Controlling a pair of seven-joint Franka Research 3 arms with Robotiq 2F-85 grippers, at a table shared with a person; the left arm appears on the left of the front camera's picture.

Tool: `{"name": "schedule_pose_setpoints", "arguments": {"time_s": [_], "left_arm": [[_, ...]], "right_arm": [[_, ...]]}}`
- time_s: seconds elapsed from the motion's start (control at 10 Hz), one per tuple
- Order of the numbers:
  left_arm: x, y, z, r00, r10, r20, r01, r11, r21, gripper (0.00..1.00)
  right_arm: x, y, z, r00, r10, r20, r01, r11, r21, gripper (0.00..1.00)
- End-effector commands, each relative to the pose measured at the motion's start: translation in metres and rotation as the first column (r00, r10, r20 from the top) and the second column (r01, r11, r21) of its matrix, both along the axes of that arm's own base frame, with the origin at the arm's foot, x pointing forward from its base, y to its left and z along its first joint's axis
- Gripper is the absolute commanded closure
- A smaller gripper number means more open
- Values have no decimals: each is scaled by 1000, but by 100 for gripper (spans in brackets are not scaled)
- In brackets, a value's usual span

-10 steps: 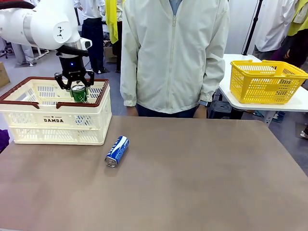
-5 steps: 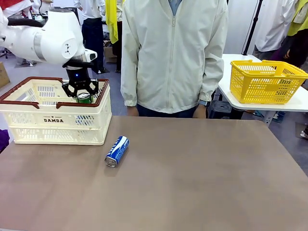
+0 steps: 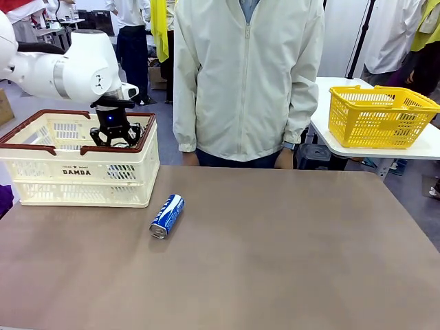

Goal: Place the drinks into the Shopping basket.
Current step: Pick up one drink and place it into the Shopping basket.

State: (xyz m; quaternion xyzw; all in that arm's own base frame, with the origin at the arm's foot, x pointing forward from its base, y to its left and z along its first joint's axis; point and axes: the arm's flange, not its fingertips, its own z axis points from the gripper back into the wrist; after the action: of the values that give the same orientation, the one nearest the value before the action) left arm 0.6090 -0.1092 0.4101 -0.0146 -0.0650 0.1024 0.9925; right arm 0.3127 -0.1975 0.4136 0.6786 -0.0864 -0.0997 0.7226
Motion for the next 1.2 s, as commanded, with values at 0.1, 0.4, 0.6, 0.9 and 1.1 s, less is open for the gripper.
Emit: {"name": "schedule_pose_setpoints", "arguments": {"time_s": [0.1, 0.4, 0.6, 0.9, 1.1], "left_arm": [[11, -1, -1, 1000, -17, -19, 17, 1000, -13, 77], [11, -2, 0, 999, -12, -34, 11, 1000, -2, 0], [9, -1, 18, 999, -22, -24, 22, 1000, 5, 0], [-1, 24, 98, 998, -26, 52, 29, 998, -51, 0], [-34, 43, 150, 988, -129, 86, 147, 955, -257, 0]], "right_arm": [[-2, -1, 4, 1000, 9, -5, -9, 1000, 1, 0], [-2, -1, 4, 1000, 9, -5, -9, 1000, 1, 0], [-2, -1, 4, 1000, 9, -5, -9, 1000, 1, 0], [-2, -1, 4, 1000, 9, -5, -9, 1000, 1, 0], [-2, -1, 4, 1000, 9, -5, -9, 1000, 1, 0]]}}
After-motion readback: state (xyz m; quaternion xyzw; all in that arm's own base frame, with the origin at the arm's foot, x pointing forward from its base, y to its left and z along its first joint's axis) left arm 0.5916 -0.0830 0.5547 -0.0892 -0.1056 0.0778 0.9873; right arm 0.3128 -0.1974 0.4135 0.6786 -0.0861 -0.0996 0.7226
